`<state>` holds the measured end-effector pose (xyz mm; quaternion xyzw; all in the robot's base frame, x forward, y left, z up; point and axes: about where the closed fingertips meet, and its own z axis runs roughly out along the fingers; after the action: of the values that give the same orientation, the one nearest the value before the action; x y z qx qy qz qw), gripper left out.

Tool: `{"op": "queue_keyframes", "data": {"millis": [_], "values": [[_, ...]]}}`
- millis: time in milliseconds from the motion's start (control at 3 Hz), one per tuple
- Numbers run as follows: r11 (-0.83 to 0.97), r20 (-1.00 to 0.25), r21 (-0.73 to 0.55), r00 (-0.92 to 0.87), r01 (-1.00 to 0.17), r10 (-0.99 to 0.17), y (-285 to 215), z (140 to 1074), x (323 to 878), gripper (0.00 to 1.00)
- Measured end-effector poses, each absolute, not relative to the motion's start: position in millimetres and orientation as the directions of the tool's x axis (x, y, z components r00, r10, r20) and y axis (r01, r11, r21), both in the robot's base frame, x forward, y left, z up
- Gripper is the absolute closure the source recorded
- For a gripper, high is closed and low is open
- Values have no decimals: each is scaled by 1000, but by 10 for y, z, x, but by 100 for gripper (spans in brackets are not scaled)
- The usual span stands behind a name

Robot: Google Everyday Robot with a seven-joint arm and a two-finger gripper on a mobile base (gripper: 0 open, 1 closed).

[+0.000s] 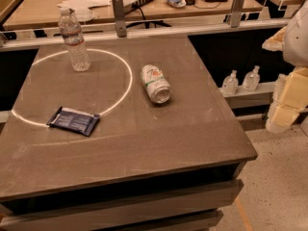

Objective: Pick 7up can

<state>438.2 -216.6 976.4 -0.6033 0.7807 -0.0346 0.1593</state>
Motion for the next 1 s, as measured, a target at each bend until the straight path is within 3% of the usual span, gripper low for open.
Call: {"op": "queue_keyframes", "data": {"millis": [667, 1000], "values": [[262, -224, -226, -212, -938, -951, -1997, 9848, 4538, 0], [326, -269, -154, -278, -933, -922, -1718, 9915, 4849, 0]]}}
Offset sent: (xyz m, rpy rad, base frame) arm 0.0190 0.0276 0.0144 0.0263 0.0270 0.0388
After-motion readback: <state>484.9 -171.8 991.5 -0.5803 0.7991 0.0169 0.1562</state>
